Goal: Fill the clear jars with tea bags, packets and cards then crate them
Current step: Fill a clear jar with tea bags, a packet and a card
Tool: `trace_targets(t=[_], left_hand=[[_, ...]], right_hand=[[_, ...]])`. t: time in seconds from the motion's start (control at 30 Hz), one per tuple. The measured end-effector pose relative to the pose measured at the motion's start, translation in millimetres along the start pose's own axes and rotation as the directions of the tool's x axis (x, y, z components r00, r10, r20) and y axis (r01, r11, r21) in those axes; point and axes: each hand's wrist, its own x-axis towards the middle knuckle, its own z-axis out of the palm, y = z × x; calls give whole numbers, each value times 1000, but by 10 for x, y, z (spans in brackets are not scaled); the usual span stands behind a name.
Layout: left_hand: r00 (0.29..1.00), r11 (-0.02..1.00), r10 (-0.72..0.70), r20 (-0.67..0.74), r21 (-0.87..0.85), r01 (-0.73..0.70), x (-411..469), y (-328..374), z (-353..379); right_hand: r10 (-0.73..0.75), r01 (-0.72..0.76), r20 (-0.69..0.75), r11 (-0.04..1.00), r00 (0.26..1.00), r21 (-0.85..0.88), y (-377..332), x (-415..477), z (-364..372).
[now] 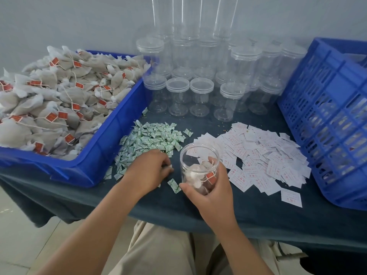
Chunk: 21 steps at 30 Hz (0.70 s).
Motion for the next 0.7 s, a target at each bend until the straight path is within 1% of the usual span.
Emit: trace_targets(t=[0.1, 0.13, 0.17, 0.2, 0.23, 0.27, 0.3, 0.33, 0.37, 0.4, 0.47, 0.5, 0.53, 0.57, 0.6, 0.63, 0.67, 0.7], left_hand=[[992, 1000, 28, -122, 6, -28, 16, -41, 80], [986, 1000, 11, -165, -16, -14, 17, -33, 71], [978, 998, -38, -205, -57, 27, 17, -12, 44], [965, 988, -106, -239, -132, 76, 22, 14, 0], [949, 962, -179, -258, -248, 114, 25, 48, -65], [930, 909, -243, -276, -398, 120, 18, 95, -147], [913, 838, -290, -286, -537, 97, -4, 152, -248], [904, 770, -305, -300, -636, 49, -32, 208, -358], [898, 734, -294, -328, -680, -9, -73, 278, -481], [896, 713, -253, -365, -696, -82, -118, 336, -591], [900, 717, -91, -425, -656, -237, -200, 467, -773], [907, 757, 18, -420, -587, -287, -230, 522, -827], [915, 822, 128, -384, -476, -314, -252, 575, -863], [922, 878, 231, -312, -341, -335, -242, 603, -869], [927, 907, 311, -211, -227, -356, -223, 630, -862], [929, 917, 351, -117, -158, -366, -197, 641, -828], [937, 926, 349, -36, -139, -350, -180, 656, -802], [944, 935, 329, 12, -140, -325, -164, 658, -770]], right_hand=[[4, -4, 5, 1000, 1000, -17, 3, -2, 1], [2, -1, 6, 1000, 1000, -25, 3, -3, 1], [-3, 3, 9, 1000, 1000, -30, 4, -3, 1], [-6, 7, 14, 999, 1000, -32, 5, -4, 0], [-10, 11, 18, 999, 1000, -37, 5, -4, -1], [-16, 17, 23, 999, 1000, -45, 4, -7, -1], [-24, 25, 28, 998, 999, -52, 5, -9, -2], [-29, 31, 31, 998, 999, -54, 3, -12, -2], [-32, 34, 32, 998, 999, -53, -8, -15, -1], [-34, 35, 30, 998, 999, -52, -23, -15, -1], [-41, 42, 19, 998, 999, -52, -46, -7, 0], [-49, 49, 16, 998, 999, -44, -48, -2, -1], [-55, 55, 17, 998, 998, -31, -45, 3, -5], [-61, 61, 20, 998, 998, -17, -39, 4, -8], [-69, 69, 21, 998, 997, -7, -28, 2, -8], [-79, 79, 21, 997, 997, -4, -17, -2, -8], [-88, 88, 21, 996, 996, -8, -9, -10, -2], [-92, 92, 19, 996, 996, -15, -4, -17, 4]])
